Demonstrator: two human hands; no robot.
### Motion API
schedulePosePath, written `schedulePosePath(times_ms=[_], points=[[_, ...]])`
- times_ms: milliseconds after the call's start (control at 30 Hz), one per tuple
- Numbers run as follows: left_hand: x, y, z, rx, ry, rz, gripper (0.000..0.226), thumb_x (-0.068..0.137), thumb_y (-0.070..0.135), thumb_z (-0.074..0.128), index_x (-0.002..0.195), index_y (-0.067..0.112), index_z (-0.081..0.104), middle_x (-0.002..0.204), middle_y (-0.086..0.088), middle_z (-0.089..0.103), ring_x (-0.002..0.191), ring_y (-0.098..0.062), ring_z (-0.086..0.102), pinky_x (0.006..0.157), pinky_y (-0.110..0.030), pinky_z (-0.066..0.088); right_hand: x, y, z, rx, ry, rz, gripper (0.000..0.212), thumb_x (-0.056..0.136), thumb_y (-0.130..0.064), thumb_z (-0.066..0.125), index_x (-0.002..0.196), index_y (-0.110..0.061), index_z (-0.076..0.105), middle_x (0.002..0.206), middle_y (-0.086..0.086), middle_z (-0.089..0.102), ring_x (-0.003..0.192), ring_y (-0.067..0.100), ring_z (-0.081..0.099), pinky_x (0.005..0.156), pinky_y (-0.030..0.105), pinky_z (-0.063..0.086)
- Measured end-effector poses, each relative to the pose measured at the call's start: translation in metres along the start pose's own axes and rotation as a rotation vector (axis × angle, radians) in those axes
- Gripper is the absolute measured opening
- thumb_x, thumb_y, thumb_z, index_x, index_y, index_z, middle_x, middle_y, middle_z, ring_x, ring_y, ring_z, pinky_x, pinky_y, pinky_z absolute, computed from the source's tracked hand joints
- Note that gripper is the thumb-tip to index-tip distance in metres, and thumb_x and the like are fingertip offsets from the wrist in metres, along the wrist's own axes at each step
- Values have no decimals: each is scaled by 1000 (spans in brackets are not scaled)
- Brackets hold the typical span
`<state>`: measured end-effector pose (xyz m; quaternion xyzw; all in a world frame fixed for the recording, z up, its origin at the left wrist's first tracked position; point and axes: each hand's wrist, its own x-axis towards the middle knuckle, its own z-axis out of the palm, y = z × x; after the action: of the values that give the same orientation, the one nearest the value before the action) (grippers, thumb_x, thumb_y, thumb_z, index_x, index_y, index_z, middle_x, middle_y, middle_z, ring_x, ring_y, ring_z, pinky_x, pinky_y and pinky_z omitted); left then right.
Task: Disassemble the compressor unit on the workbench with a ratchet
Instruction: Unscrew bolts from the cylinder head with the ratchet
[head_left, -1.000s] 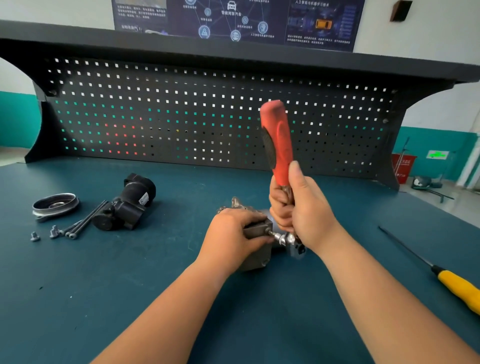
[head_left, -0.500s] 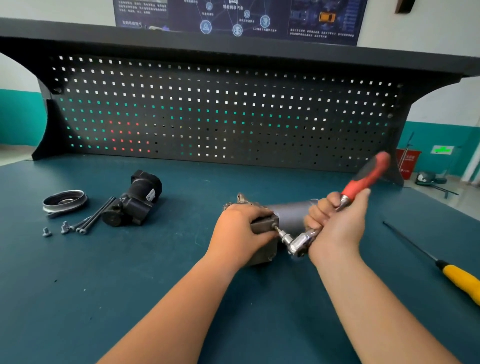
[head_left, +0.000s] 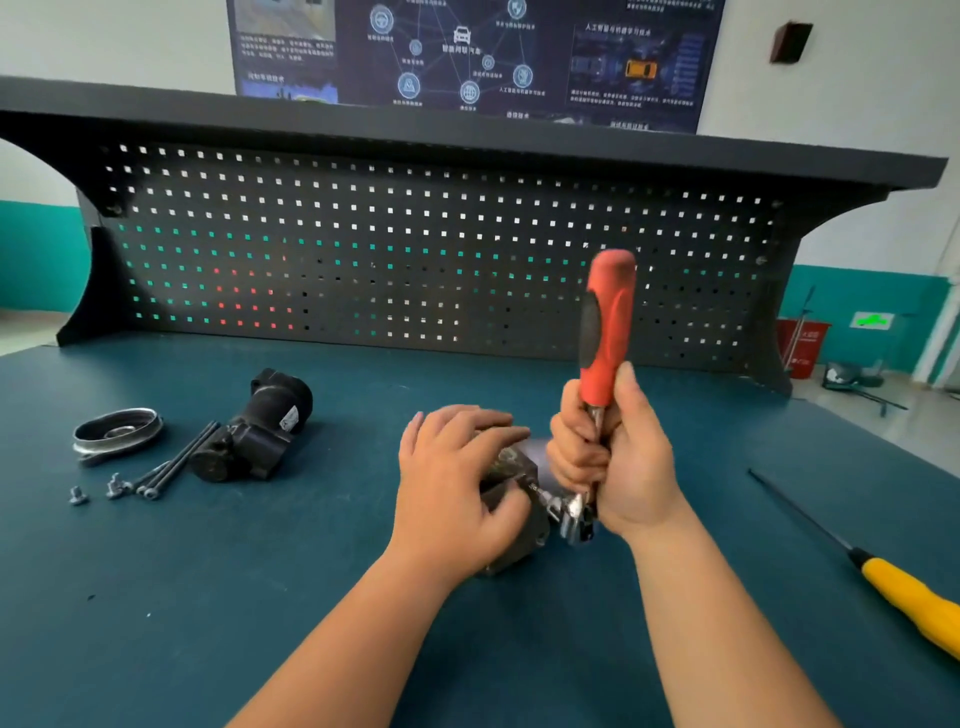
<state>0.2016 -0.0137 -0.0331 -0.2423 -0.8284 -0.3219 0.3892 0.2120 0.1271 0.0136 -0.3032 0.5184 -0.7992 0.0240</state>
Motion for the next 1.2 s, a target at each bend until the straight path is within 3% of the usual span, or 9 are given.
schedulePosePath(times_ms=[67, 200, 267, 367, 533, 667, 833, 1067, 1200], points=[[-2, 7, -9, -173, 89, 101, 35, 66, 22, 44, 85, 8, 71, 85, 1, 67, 81, -14, 57, 77, -26, 44, 0, 1, -4, 70, 22, -38, 58, 52, -74, 71, 49, -23, 45, 43, -8, 18, 35, 7, 12, 34, 11, 21], [-5, 15, -11, -250, -69, 188, 22, 66, 19, 45, 63, 7, 63, 54, 2, 56, 52, -9, 47, 50, -19, 38, -1, 4, -9, 111, 73, -88, 54, 60, -73, 65, 51, -24, 44, 45, -7, 15, 32, 3, 18, 34, 11, 24], [-9, 12, -6, -362, -324, 46, 15, 64, 14, 49, 61, 8, 62, 50, 6, 53, 46, -5, 46, 47, -15, 35, -1, 6, -13, 143, 137, -101, 50, 73, -69, 47, 50, -24, 43, 44, -8, 16, 31, 2, 19, 35, 11, 24], [-17, 12, 1, -584, -813, -475, 20, 86, 15, 48, 71, 8, 58, 54, 0, 61, 39, -7, 53, 42, -19, 36, 1, 7, -17, 217, 210, -98, 51, 80, -61, 30, 47, -23, 42, 42, -10, 18, 32, 4, 15, 34, 11, 22], [-18, 29, 17, -1043, -476, -1039, 28, 93, 36, 52, 87, 11, 62, 81, -8, 70, 68, -18, 71, 56, -28, 54, -2, 8, -10, 152, 177, -112, 51, 81, -60, 29, 48, -24, 43, 39, -12, 26, 31, 2, 21, 34, 12, 23], [-17, 40, 26, -1194, -357, -1169, 22, 87, 34, 63, 79, 14, 65, 79, -4, 64, 71, -15, 63, 51, -32, 55, -3, 13, -5, 66, 163, -145, 51, 67, -70, 52, 50, -23, 43, 41, -10, 26, 33, 4, 19, 37, 16, 18], [-19, 44, 38, -1190, -169, -1183, 25, 88, 29, 62, 71, 12, 57, 69, -6, 56, 58, -13, 51, 47, -19, 47, -2, 10, -3, 52, 150, -89, 51, 82, -60, 33, 49, -23, 42, 41, -10, 25, 33, 4, 20, 35, 16, 25], [-22, 42, 39, -1299, -178, -1138, 28, 89, 29, 60, 65, 17, 65, 59, 3, 65, 48, -5, 59, 45, -16, 45, -15, 24, -20, 583, 916, -106, 54, 95, -56, 28, 54, -21, 34, 39, -9, 23, 30, 8, 21, 32, 14, 19], [-24, 40, 38, -1300, -213, -1167, 23, 88, 30, 61, 70, 17, 68, 63, 2, 64, 53, -8, 57, 46, -18, 46, -11, 22, -15, 515, 926, -130, 53, 96, -56, 27, 58, -20, 31, 39, -9, 23, 29, 8, 20, 32, 14, 14]])
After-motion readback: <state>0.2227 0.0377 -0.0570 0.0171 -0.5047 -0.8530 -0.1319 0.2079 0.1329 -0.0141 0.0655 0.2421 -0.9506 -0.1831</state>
